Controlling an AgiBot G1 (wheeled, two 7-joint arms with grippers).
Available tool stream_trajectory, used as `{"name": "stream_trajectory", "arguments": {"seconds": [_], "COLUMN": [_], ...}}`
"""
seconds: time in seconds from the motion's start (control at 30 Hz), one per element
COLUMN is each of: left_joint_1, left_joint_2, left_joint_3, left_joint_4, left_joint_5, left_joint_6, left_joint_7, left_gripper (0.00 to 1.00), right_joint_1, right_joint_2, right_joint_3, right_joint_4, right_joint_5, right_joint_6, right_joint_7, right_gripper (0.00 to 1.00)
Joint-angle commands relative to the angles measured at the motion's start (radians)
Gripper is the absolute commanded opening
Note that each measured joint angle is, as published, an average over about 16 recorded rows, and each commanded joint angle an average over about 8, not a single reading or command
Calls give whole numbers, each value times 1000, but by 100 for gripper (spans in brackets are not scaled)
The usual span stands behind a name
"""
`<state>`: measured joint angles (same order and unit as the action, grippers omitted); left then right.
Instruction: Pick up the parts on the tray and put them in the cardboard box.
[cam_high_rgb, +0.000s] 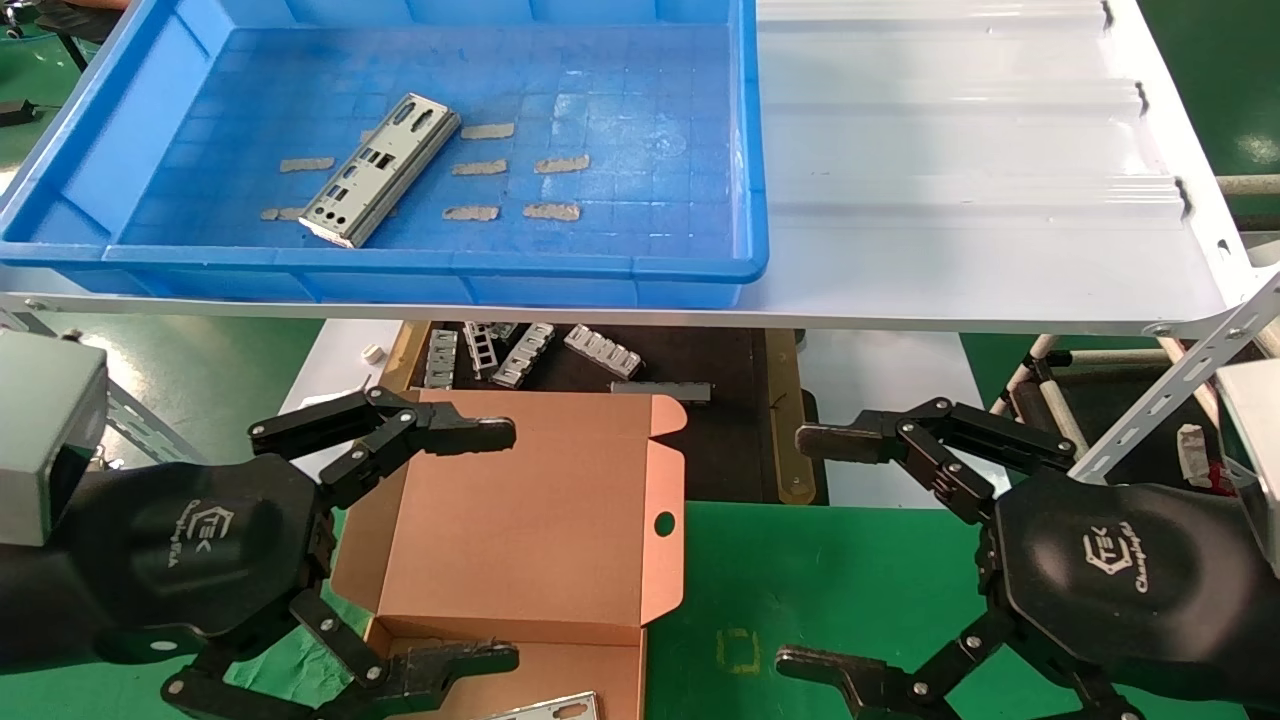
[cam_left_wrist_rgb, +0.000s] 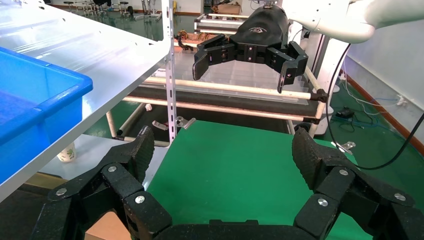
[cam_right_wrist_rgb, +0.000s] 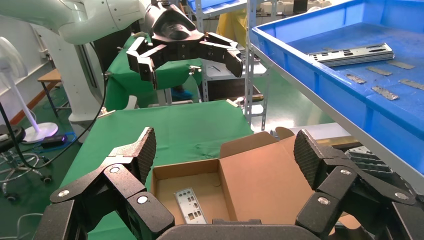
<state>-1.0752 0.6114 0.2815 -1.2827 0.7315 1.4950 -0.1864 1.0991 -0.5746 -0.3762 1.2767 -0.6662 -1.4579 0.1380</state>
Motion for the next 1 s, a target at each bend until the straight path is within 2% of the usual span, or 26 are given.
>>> {"name": "stream_trajectory", "arguments": {"seconds": [0.03, 1.0], "left_joint_1": [0, 0], "left_joint_2": [0, 0], "left_joint_3": [0, 0], "left_joint_4": [0, 0], "left_joint_5": [0, 0], "left_joint_6": [0, 0], "left_joint_7": [0, 0], "left_gripper": [100, 100], "right_joint_1": [0, 0], "right_joint_2": [0, 0], "right_joint_3": [0, 0], "right_joint_4": [0, 0], "right_joint_5": [0, 0], "right_joint_6": [0, 0], "right_joint_7": [0, 0], "right_gripper": [100, 100]}}
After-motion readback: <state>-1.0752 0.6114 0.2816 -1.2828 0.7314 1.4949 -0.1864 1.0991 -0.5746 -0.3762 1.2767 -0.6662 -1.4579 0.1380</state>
